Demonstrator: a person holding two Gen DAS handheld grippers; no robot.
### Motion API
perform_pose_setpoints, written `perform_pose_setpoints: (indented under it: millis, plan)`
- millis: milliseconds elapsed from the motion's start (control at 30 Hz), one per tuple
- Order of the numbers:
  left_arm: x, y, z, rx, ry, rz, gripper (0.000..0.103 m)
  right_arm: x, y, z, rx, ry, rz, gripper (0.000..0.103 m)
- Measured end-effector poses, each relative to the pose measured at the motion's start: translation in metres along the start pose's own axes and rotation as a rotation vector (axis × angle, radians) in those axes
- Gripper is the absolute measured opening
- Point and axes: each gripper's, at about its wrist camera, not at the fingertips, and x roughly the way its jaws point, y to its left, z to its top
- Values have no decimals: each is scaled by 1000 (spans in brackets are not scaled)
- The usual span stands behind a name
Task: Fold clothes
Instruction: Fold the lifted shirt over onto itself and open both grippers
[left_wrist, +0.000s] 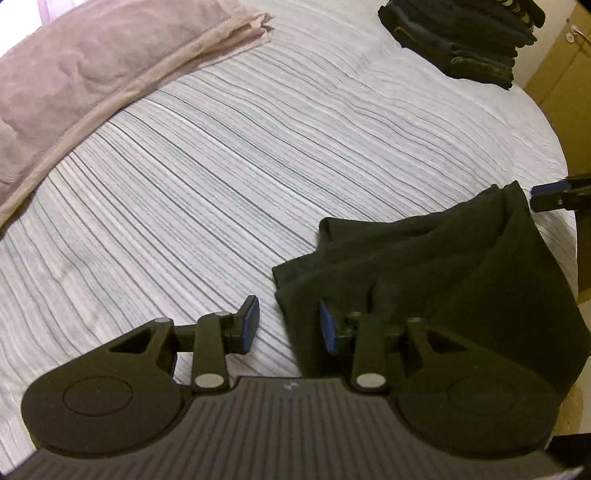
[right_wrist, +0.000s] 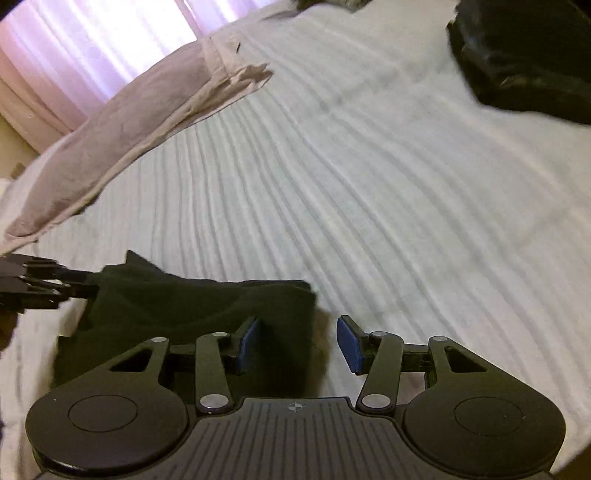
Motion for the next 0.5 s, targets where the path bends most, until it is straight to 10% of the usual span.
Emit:
perform_pose_setpoints:
  millis: [167,500]
  plan:
    - [2,-3,-3,8,25,-10,9,9,-16,2,145,45,53,4]
    - [-45,-7,13,39,-69,-11,0,-29,2,20,21,-31,7,2]
